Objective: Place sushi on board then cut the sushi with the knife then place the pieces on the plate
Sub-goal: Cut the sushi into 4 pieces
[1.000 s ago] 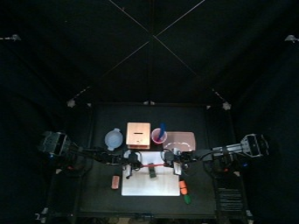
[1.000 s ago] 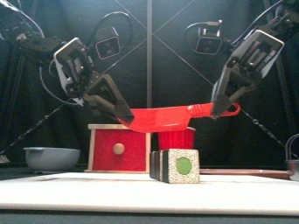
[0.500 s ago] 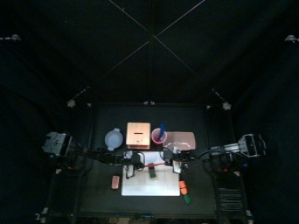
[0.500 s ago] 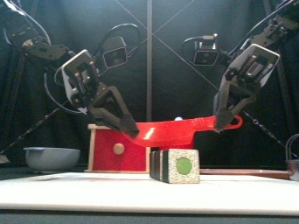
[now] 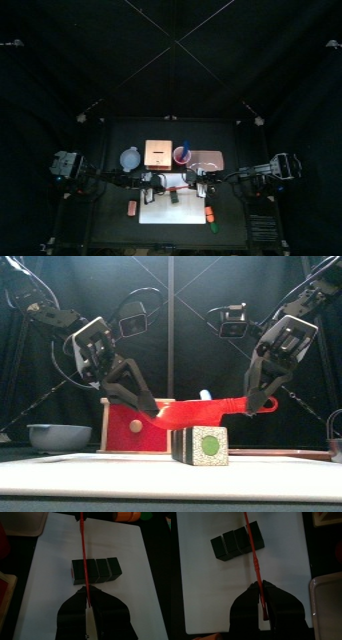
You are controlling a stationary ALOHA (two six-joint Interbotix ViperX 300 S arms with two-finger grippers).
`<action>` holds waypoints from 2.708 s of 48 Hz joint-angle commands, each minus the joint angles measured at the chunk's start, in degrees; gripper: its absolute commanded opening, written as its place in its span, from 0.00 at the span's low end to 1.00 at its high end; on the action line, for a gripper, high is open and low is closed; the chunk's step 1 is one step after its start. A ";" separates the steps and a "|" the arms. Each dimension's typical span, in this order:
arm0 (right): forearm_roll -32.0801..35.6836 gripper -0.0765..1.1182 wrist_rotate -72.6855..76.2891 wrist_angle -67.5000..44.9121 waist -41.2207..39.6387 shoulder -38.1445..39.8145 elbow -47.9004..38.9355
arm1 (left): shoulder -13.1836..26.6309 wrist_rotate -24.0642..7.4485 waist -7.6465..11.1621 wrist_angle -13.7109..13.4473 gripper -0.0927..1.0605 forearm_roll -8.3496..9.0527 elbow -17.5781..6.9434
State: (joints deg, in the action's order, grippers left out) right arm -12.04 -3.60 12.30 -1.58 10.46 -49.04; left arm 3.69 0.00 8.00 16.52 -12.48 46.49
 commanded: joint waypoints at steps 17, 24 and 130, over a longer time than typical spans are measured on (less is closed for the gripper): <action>-0.09 0.36 0.18 -0.18 -1.41 1.05 1.32 | -1.49 0.09 0.97 0.18 0.45 0.09 -1.93; -0.09 0.36 0.18 -0.18 -1.14 1.05 1.41 | -1.93 0.09 1.32 0.18 0.45 0.09 -1.93; -0.09 0.36 0.26 0.18 -1.49 -6.77 2.46 | 5.01 -0.35 -2.20 -2.81 0.45 0.88 -2.29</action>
State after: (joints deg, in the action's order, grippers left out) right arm -12.04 -3.52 12.57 -1.93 3.52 -47.64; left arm 8.88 -0.44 5.89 13.71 -11.78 45.00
